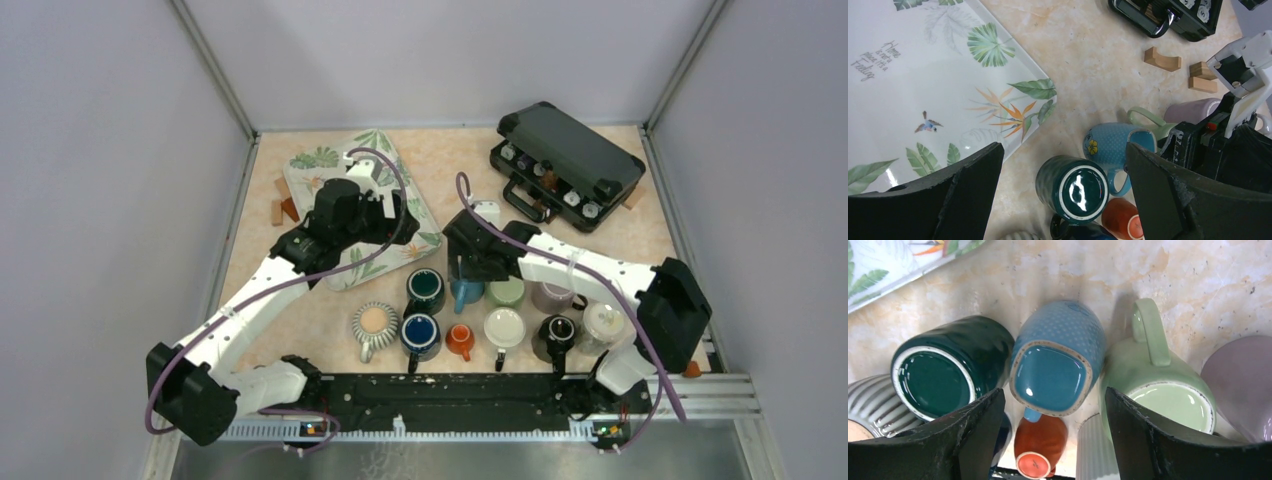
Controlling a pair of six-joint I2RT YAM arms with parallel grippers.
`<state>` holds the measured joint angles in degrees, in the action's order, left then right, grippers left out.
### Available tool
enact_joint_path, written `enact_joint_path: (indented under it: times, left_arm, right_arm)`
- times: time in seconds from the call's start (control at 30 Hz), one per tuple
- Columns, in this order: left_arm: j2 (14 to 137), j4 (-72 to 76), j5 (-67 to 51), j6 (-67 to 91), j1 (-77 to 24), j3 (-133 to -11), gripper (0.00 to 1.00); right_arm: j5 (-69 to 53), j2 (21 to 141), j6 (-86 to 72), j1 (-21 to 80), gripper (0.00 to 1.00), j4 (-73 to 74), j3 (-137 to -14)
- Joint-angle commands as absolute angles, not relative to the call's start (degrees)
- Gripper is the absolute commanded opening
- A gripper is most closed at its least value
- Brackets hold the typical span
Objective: Turn the mug right side up
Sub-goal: Turn over the cup at the center of the board.
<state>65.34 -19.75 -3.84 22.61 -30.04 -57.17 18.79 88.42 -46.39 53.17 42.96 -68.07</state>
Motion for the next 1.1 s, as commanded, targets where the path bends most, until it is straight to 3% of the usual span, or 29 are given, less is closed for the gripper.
enact_joint_path:
  times: [0.0,0.5,0.77,0.97,1.07]
  left_arm:
    - [63.9,-17.8,-4.8,23.1,-29.7,-56.5,0.98]
    - [64.2,-17.4,-5.7,23.8,-29.5,-56.1,0.98]
    - [64.4,-16.8,-6.0,24.3,-29.5,-55.4,0.98]
    - [64.8,-16.6,-6.8,25.0,-29.4,-55.3,0.98]
    - [64.8,-16.7,-7.2,25.4,-29.4,-55.3,0.98]
  right_arm:
    - [21.2,90.0,-46.3,54.1,0.73,43.0,-72.3]
    - [22.7,94.4,-40.8,52.2,0.61,43.3,-75.0]
    - [21.9,95.3,-33.8,46.1,0.58,38.2,-74.9]
    - [20.9,97.5,-32.2,45.3,0.85,39.1,-78.0]
    - [21.0,97.9,-33.6,45.3,0.92,41.0,-78.8]
